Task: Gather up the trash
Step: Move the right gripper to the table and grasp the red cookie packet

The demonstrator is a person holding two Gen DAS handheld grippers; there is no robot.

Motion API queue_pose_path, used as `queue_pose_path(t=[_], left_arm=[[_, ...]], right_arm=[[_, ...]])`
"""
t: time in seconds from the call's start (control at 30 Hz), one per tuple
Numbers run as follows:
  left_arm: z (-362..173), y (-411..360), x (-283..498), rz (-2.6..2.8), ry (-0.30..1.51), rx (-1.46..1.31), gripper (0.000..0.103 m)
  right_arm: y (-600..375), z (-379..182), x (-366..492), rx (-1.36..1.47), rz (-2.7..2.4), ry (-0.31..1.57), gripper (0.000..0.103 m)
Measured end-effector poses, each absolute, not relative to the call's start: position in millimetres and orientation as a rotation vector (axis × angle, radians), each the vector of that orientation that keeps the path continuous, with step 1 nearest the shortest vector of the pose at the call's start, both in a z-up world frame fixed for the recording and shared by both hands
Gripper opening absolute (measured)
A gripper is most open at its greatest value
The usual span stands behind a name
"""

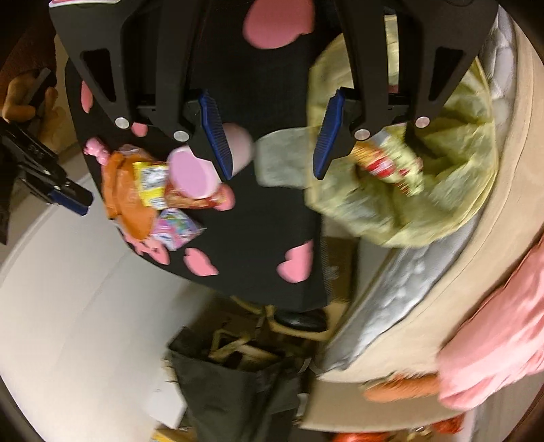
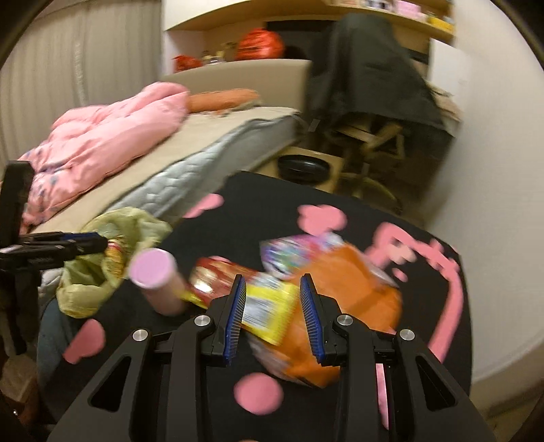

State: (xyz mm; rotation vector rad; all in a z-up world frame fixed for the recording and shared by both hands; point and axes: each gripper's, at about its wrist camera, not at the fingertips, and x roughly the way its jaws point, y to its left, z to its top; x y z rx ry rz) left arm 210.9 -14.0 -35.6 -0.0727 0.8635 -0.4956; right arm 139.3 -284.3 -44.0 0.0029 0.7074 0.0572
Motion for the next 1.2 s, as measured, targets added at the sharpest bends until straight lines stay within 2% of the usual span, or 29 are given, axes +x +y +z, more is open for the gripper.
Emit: queue_pose_path(t=[0.03,0.13,0.23,0.27,0.37,0.53,0.67,0.87,1.07,1.1,1.17,1.2], left_arm=[[-32,-24,210,-0.52,0.855,-0.057,0.047],[-24,-60,205,-0.601,0.818,-0.002,0.047],[-19,-95,197,-0.684,0.778,0.068,0.048],[-20,-110,195,-0.715,0.774,0.096,0.049],[-25,-138,194,-0.734,0.797,0.132,0.049],[-36,-147,183,-0.707,0.803,0.133,0.049],[-41,-122,170,-0.67,0.809,0.106,0.049],[-61,-75,171,-0.552,0.903,0.071,0.049],[-62,-48,162,-0.541,0.913,0.013,0.049],[-63,-45,161,-0.542,0.915,0.013,0.05],[-66,-40,160,-0.535,0.924,0.012,0.05],[-66,-39,161,-0.534,0.928,0.008,0.05]], right_arm=[[-294,-46,136,0.022,0.042,0.708,0.033],[-327,-52,122,0.099,-0.001,0.699,0.048],[-348,-57,109,0.148,-0.035,0.692,0.05],[-356,-61,105,0.163,-0.045,0.696,0.058],[-367,-69,100,0.187,-0.046,0.7,0.068],[-360,-86,102,0.144,0.006,0.748,0.068],[-332,-84,110,0.055,0.089,0.724,0.068],[-275,-76,163,-0.042,0.36,0.695,0.068],[-222,-99,226,-0.163,0.526,0.798,0.068],[-219,-105,234,-0.176,0.528,0.826,0.066],[-216,-117,240,-0.191,0.539,0.889,0.055],[-215,-122,238,-0.191,0.547,0.91,0.054]])
